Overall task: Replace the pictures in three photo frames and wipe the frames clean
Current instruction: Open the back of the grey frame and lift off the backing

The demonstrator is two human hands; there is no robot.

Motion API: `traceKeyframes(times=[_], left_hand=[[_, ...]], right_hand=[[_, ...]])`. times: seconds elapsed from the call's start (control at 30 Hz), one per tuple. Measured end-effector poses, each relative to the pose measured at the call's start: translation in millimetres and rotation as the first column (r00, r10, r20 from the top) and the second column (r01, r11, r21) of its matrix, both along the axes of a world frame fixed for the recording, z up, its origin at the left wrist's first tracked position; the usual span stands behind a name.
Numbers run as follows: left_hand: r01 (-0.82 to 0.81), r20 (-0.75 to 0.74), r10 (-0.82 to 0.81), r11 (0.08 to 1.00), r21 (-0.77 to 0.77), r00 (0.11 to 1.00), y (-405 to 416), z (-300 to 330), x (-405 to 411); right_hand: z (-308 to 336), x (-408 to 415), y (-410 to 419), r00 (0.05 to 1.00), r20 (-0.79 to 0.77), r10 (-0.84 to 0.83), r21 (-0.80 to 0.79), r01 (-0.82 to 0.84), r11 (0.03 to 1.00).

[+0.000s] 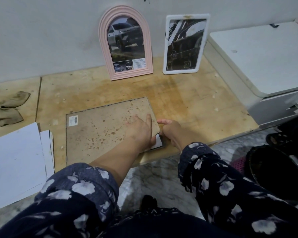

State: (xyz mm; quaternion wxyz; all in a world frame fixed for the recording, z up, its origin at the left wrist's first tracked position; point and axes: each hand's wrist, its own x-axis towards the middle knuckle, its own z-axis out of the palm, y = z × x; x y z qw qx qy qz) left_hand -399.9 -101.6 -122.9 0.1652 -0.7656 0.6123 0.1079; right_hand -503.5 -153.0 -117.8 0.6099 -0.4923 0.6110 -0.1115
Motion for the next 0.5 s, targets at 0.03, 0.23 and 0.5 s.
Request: traceKeyframes(times=[0.03, 0.23, 0.5], left_hand=[[0.002, 0.002, -0.002, 1.0, -0.016, 1.0, 2, 0, 2], [0.043, 0.074, -0.035, 0.993, -0.109, 0.997, 13, 5, 13], [-0.043, -0.055, 0.037, 0.993, -0.109, 0.998, 17, 11, 7]], right_hand=[[0, 1, 0, 1.0, 0.002, 0.002, 0.007, -0.002, 1.0], [8, 4, 4, 0.998, 0.07, -0.004, -0.011, 0.005, 1.0], [6, 2, 7, 0.998, 0.063, -0.005, -0.051, 0.008, 0.999]])
